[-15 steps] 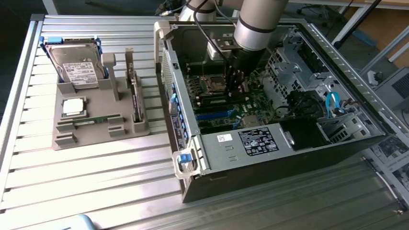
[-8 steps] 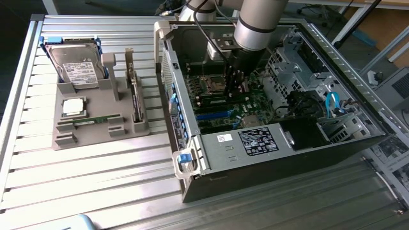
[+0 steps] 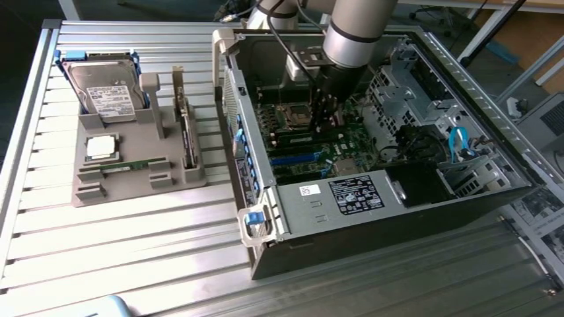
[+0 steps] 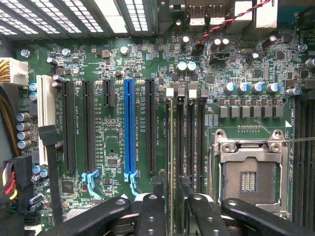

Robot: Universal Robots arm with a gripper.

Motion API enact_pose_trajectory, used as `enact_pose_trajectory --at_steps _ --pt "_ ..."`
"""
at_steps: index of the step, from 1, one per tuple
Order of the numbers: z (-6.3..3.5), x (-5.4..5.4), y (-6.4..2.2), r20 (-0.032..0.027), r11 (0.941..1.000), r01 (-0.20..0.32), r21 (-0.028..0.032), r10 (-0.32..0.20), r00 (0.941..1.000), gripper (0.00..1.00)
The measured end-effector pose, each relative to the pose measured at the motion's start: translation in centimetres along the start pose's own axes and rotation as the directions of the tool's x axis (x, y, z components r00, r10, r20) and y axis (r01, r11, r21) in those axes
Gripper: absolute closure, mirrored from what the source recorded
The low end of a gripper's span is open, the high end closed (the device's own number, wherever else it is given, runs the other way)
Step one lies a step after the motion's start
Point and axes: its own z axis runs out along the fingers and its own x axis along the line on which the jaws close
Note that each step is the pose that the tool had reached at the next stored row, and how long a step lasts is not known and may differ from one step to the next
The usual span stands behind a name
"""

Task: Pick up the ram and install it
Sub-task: 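Insert the ram into the slot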

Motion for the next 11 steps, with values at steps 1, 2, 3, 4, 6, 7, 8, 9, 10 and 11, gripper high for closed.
enact_pose_trajectory --at_steps 1,2,3,4,6,7,8,9,10,11 --pt "-0.07 0.0 0.0 0.0 1.0 0.0 0.0 0.0 1.0 0.74" --pt "-0.15 0.0 0.0 0.0 1.0 0.0 0.0 0.0 1.0 0.74" --pt "-0.23 0.0 0.0 0.0 1.0 0.0 0.0 0.0 1.0 0.74" --pt "-0.31 0.0 -0.01 0.0 1.0 0.0 -0.0001 0.0 1.0 0.74" --pt "-0.45 -0.05 0.0 0.0001 1.0 0.0 0.0 0.0 1.0 0.74" --pt "-0.51 -0.1 0.0 0.0001 1.0 0.0 0.0 0.0 1.0 0.74" --pt "-0.58 -0.15 0.0 0.0 1.0 0.0 0.0 0.0 1.0 0.74" --pt "-0.64 -0.22 0.0 0.0 1.0 0.0 0.0001 0.0 1.0 0.74" --pt "-0.69 -0.29 0.0 0.0 1.0 0.0 0.0 0.0 1.0 0.75" --pt "-0.72 -0.33 0.0 -0.0001 1.0 0.0 0.0 0.0 1.0 0.75"
